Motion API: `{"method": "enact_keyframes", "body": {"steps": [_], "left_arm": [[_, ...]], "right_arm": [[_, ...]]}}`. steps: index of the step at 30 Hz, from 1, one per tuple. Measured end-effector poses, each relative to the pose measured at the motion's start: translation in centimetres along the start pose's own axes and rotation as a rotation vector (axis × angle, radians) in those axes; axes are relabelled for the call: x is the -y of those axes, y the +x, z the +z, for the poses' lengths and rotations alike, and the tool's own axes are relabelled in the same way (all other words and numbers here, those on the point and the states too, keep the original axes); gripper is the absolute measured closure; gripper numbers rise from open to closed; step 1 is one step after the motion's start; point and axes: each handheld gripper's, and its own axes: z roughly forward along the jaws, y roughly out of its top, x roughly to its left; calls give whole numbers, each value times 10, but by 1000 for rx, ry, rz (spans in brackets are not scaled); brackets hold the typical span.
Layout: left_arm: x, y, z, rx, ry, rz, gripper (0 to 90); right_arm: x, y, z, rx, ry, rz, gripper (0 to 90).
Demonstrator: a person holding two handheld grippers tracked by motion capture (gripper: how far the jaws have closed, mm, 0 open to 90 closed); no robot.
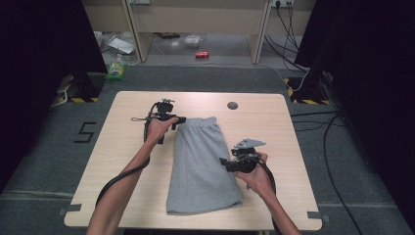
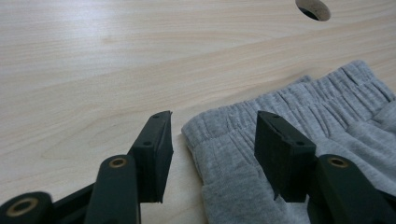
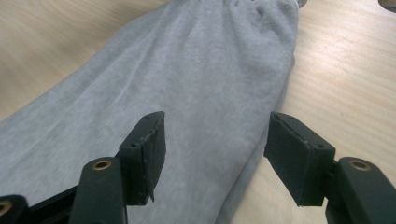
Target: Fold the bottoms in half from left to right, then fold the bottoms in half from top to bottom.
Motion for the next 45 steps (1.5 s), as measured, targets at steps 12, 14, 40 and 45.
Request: {"method": "enact_keyframes", "body": {"steps": [12,14,40,45], "left_arm": [[7,8,2,11,-5,-47,407],[9,8,2,12,0,-41,396],[8,6,5,-9,2,-27,375],[11,6,8,-4,5,-28,383]], "right_arm": [[-27,-18,26,21,-7,20,376],[-32,-21,28,26,-9,28,373],[-77,-63,101,76,21,112,422],[-79,-72,117,101,71,131,434]]}}
